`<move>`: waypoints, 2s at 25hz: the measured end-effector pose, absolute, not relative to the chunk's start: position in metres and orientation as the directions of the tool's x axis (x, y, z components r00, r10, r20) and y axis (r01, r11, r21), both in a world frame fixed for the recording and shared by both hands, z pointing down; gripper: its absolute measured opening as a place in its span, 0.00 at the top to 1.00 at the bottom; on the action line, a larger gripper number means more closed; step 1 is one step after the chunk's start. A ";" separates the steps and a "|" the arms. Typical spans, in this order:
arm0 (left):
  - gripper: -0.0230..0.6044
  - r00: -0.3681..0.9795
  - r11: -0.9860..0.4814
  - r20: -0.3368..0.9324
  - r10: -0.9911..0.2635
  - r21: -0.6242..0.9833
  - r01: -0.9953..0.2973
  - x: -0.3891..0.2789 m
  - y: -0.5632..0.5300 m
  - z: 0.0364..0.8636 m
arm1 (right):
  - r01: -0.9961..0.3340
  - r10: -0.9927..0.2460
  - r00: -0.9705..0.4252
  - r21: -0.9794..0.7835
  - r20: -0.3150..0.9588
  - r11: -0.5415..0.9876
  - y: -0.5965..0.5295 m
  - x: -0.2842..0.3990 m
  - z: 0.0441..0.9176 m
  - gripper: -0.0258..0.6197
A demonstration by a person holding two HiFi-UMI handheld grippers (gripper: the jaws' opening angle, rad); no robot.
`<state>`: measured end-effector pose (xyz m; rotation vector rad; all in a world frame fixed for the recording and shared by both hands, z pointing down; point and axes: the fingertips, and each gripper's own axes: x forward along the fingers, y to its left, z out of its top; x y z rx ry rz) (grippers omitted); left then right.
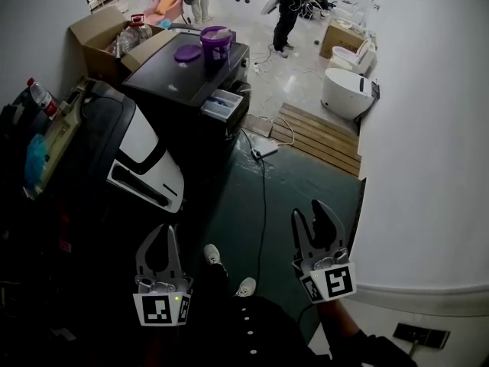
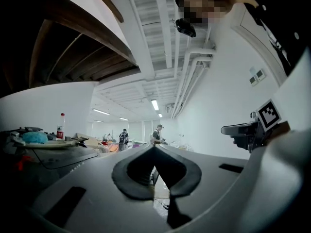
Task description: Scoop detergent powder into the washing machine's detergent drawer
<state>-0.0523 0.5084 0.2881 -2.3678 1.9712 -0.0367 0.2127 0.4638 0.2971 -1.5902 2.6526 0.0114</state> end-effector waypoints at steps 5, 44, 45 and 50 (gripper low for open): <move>0.94 0.209 -0.207 -0.036 -0.977 -0.053 -0.977 -0.054 0.463 0.290 | -0.892 -0.891 -0.452 0.001 -0.048 0.452 0.431 0.213 0.296 0.70; 0.94 0.250 -0.248 -0.056 -0.967 -0.037 -0.968 -0.088 0.155 0.293 | -0.906 -0.904 -0.420 -0.012 -0.082 0.422 0.130 0.171 0.282 0.70; 0.94 0.248 -0.247 -0.057 -0.967 -0.038 -0.968 -0.083 0.146 0.291 | -0.905 -0.903 -0.422 -0.012 -0.085 0.425 0.120 0.174 0.280 0.70; 0.94 0.237 -0.234 -0.064 -0.969 -0.043 -0.971 -0.064 0.104 0.288 | -0.898 -0.895 -0.439 -0.004 -0.080 0.441 0.076 0.193 0.283 0.70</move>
